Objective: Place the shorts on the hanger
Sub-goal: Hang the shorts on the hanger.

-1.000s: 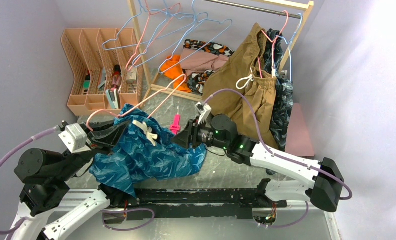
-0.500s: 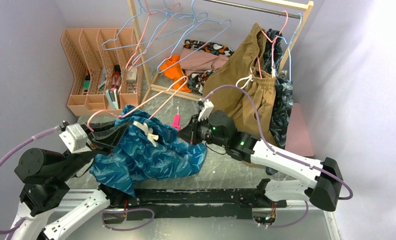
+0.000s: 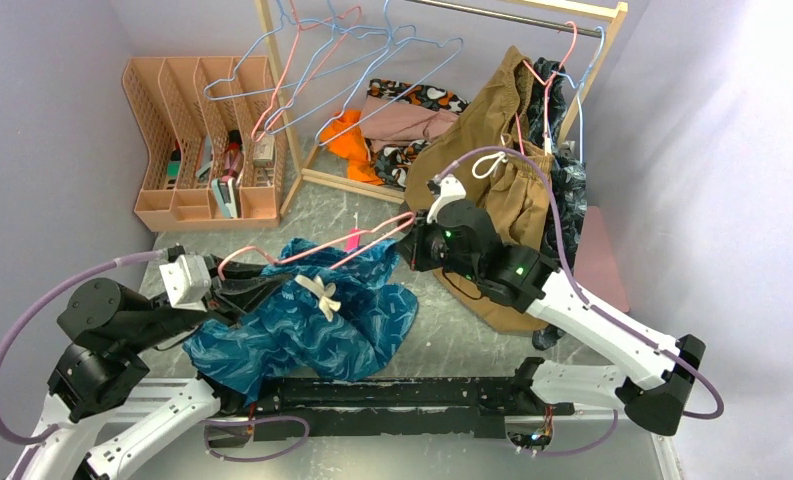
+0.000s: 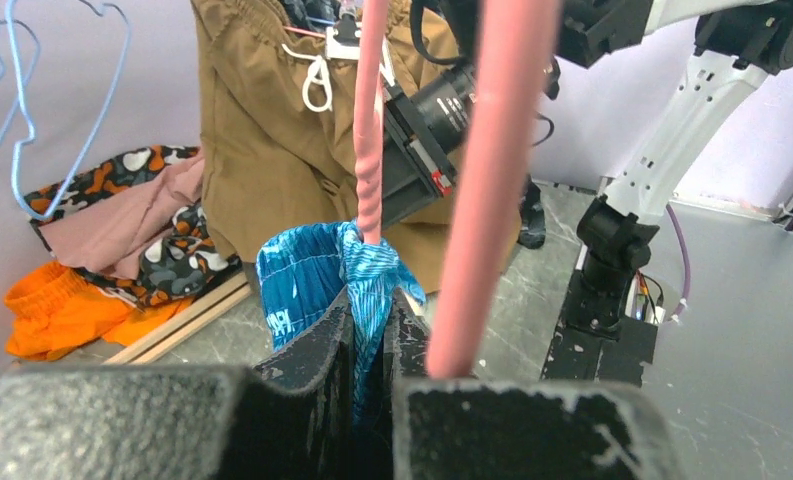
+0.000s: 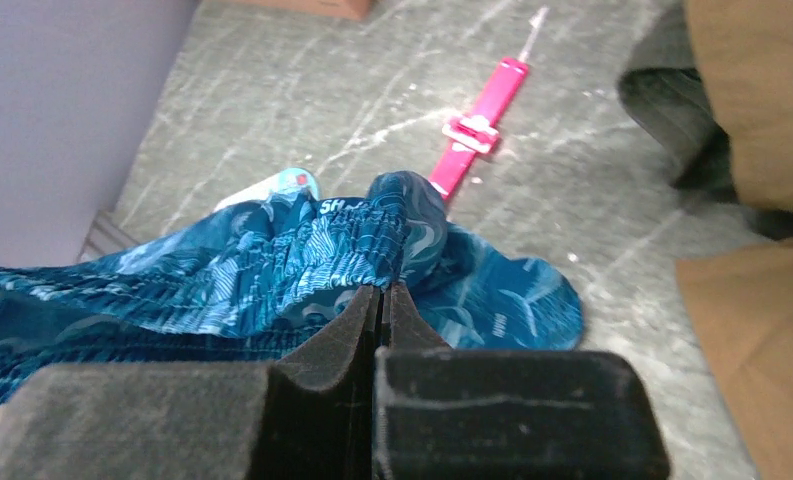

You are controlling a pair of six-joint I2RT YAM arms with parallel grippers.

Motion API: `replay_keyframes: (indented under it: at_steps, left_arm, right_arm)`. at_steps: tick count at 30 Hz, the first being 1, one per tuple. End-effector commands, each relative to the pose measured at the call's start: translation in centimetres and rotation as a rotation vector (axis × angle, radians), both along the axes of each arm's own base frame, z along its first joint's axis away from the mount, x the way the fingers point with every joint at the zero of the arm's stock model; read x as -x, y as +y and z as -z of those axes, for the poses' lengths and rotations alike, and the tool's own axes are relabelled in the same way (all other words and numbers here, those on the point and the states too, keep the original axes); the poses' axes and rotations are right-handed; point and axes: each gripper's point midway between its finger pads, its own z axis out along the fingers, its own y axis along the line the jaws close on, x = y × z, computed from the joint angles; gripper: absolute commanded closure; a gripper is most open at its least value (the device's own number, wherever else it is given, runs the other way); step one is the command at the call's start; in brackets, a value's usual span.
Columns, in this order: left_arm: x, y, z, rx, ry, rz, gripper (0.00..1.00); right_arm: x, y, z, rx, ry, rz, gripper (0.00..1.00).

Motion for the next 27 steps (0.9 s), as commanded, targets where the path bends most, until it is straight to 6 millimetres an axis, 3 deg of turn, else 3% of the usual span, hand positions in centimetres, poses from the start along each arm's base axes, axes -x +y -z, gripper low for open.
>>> replay_keyframes:
  at_steps: [1, 11, 27]
  left_arm:
    - [1.1, 0.0, 0.5, 0.004, -0.006, 0.042, 0.93]
    - [0.8, 0.7, 4.7, -0.117, 0.078, 0.006, 0.93]
    - [-0.2, 0.1, 9.7, -0.260, 0.160, 0.014, 0.93]
  right_arm:
    - [-0.1, -3.0, 0.8, 0.063, 0.035, 0.058, 1.00]
    - [-0.7, -5.8, 0.5, 0.071, 0.055, 0.094, 1.00]
    - [-0.9, -6.6, -0.9, 0.116, 0.053, 0.072, 1.00]
